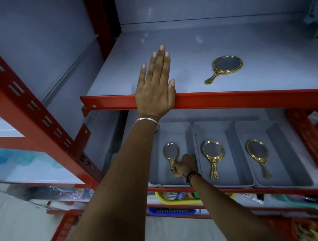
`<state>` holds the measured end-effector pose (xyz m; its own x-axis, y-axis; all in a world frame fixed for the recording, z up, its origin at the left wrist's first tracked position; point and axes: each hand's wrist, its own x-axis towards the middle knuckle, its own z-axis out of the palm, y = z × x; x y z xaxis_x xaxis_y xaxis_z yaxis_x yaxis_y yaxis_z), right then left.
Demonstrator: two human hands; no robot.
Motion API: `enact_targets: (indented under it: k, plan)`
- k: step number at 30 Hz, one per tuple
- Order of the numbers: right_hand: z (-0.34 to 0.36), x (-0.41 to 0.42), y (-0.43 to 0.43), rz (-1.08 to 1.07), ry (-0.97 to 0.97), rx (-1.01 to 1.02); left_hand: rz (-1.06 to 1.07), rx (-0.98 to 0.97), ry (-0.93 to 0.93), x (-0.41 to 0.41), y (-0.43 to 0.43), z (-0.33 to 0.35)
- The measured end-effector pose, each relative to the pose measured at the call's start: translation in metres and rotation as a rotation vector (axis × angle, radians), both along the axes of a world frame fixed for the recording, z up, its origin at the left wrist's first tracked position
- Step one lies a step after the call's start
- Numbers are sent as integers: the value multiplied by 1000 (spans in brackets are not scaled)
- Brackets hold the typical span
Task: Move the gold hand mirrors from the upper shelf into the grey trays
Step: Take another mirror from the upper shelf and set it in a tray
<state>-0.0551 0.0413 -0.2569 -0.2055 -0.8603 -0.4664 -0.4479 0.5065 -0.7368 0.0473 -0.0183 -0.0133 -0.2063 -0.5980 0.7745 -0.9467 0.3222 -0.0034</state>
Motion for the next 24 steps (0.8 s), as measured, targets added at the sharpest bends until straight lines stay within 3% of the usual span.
enact_targets:
  k: [3, 6, 10, 12, 14, 17, 20, 24]
  plan:
    - [56, 0, 16, 81, 160, -202, -2, 39, -6, -1, 4, 2]
    - [127, -10, 34, -15, 230, -510, -11, 55, 21, -2, 6, 4]
    - [225, -31, 52, -153, 314, -1085, -19, 98, 44, -1, 8, 3]
    - [261, -40, 43, -234, 345, -1222, -25, 122, 48, -1, 10, 4]
    - [286, -49, 18, -310, 431, -1136, -36, 145, 53, -1, 13, 6]
    - [301, -67, -25, -257, 608, -700, -47, 181, 65, -1, 15, 8]
    - [302, -79, -45, -134, 644, -349, -52, 194, 69, -1, 16, 9]
    - [301, -83, -55, -129, 607, -223, -44, 190, 71, -2, 13, 9]
